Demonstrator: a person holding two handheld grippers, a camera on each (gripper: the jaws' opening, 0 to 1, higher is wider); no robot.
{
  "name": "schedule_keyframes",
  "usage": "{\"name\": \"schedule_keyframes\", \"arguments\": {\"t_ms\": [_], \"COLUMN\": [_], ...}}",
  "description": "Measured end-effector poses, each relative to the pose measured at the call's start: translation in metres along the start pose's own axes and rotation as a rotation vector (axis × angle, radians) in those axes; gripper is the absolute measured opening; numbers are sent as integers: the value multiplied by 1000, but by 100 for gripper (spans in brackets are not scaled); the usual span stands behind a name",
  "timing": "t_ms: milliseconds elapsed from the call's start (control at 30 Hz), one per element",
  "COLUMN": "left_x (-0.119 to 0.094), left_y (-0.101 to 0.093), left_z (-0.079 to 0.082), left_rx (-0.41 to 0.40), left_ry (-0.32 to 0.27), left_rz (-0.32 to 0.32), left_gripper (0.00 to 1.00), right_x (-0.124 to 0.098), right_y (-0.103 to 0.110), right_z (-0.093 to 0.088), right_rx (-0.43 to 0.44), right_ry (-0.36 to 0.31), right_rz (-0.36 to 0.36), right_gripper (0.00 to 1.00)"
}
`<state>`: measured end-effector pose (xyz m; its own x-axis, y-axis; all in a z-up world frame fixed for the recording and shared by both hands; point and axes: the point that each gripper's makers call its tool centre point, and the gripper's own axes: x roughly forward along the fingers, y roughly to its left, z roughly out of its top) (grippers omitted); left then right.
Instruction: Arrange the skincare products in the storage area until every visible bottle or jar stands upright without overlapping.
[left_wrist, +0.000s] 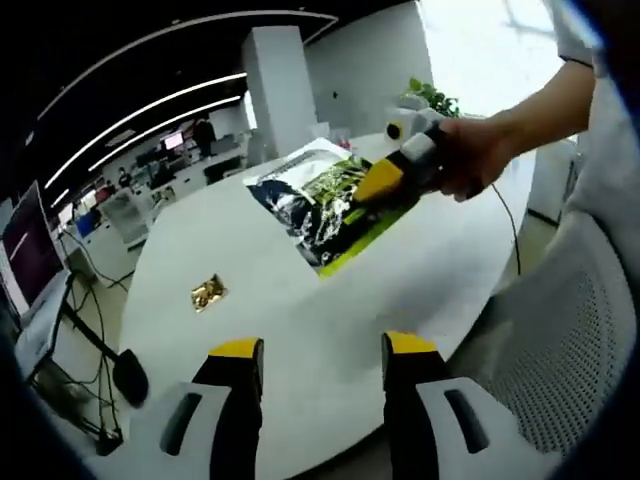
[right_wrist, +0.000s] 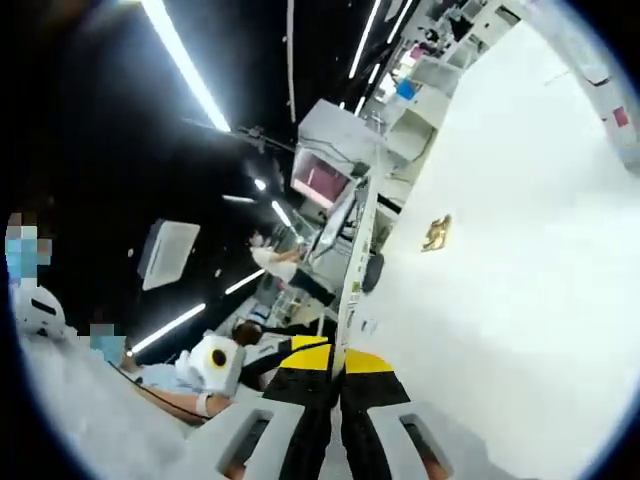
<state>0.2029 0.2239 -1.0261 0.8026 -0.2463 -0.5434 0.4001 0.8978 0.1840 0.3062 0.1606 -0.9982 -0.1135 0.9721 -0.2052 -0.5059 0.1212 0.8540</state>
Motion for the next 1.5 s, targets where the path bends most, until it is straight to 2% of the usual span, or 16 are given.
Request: {"name": "schedule_keyframes", "arguments": {"t_ms": [67, 133, 267, 400, 533, 667, 767, 933, 967, 1067, 1167, 1267, 1400, 1500], "left_x": [1, 1, 2, 1, 2, 2, 1, 2, 2, 3, 4, 4, 4, 4], "left_y": [-1, 0, 2, 2, 1, 0, -3, -2, -2, -3, -9, -8, -8, -8], "left_z": [-1, -2, -11, -13, -15, -16, -11, -15, -15, -15, -16, -18, -18, -18], "left_rx": [7, 3, -20, -25, -28, -28, -20, -34, -34, -37, -23, -32, -30, -27], "left_ry": [12, 14, 50, 60, 72, 74, 50, 70, 73, 76, 77, 87, 90, 92], "left_rz": [-2, -4, -4, -1, -5, -9, -19, -18, -19, -25, -47, -42, -42, -44], "left_gripper": [40, 39, 38, 36, 34, 33, 31, 32, 31, 31, 30, 30, 30, 29], "right_x": [0, 0, 0, -1, -3, -2, -1, -4, -9, -10, -16, -20, -31, -40], "right_y": [-18, -32, -50, -75, -90, -101, -107, -121, -129, -130, -137, -143, -154, -159], "right_z": [13, 21, 38, 51, 60, 62, 59, 63, 63, 65, 68, 72, 77, 84], "right_rx": [-15, 8, 17, 54, 35, 56, 71, 108, 76, 93, 50, 37, -11, -28], "right_ry": [15, 32, 24, 28, 48, 60, 71, 51, 64, 57, 64, 58, 55, 19], "right_rz": [-66, -128, -188, -289, -359, -391, -407, -453, -507, -520, -575, -601, -670, -710], "right_gripper": [0, 0, 0, 0, 0, 0, 0, 0, 0, 0, 0, 0, 5, 6]}}
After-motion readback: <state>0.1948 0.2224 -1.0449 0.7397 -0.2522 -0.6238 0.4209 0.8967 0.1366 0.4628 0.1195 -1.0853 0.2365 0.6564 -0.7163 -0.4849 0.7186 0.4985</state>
